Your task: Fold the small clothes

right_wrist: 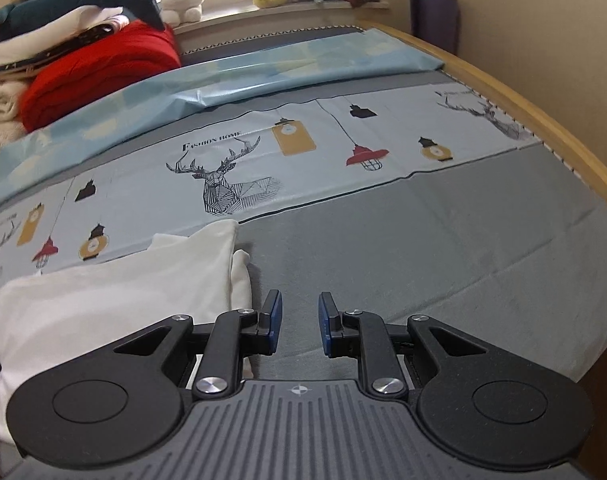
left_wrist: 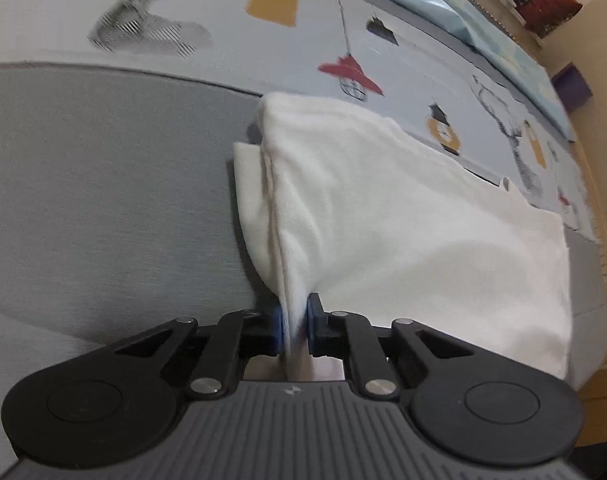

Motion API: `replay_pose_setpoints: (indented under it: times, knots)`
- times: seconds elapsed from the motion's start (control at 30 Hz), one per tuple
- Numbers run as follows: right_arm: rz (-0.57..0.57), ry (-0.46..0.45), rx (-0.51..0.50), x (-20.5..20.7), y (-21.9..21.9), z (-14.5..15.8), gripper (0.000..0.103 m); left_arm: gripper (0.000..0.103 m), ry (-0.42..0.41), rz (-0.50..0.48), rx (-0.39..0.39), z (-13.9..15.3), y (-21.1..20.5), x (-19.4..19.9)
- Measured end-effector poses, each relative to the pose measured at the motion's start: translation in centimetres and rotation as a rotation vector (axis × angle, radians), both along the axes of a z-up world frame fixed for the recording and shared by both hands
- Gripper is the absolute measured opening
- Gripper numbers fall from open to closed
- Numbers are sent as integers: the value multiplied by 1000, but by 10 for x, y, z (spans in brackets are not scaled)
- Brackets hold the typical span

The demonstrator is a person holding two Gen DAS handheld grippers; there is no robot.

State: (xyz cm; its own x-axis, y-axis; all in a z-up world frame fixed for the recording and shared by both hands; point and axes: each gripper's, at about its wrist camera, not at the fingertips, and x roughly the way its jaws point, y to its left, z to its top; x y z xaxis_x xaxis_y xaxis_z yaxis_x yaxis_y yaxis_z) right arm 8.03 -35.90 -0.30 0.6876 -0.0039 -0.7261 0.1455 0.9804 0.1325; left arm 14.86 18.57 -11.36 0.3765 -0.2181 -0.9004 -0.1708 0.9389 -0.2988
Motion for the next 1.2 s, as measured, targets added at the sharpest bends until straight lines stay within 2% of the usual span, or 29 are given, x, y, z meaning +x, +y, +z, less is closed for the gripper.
replay_pose_setpoints:
  times: [0.13,0.2,0.27,0.4,0.43,0.57,0.7,0.87,1.0,1.1,1.17,1.2]
  knots:
    - [-1,8,28,4,11,-5,20,12,-45,42,327,27,10,-15]
    - [10,1,39,6,20,-6,20,12,-44,93,404,37,21,-21]
    - [32,5,46,8,30,-8,20,12,-32,126,415,43,30,-26]
    - [80,0,43,9,47,-12,20,11,-41,115,388,51,24,-30]
    - [89,-1,38,9,49,-14,20,11,-52,116,366,55,22,-29]
    - [89,14,35,11,47,-23,20,11,-94,151,175,69,11,-29]
    - [62,24,56,13,36,-28,20,11,-168,101,44,89,-26,-19]
    - [52,29,54,14,26,-31,20,11,-195,6,-138,100,-89,2]
    - [45,42,52,15,22,-34,20,11,-195,-94,-244,99,-151,15]
    - [34,48,63,17,23,-36,20,15,-184,-169,-334,96,-194,21]
    - [30,50,77,20,26,-36,20,17,-201,-217,-415,97,-208,24]
    - [31,51,85,21,28,-36,20,21,-221,-230,-422,100,-210,22]
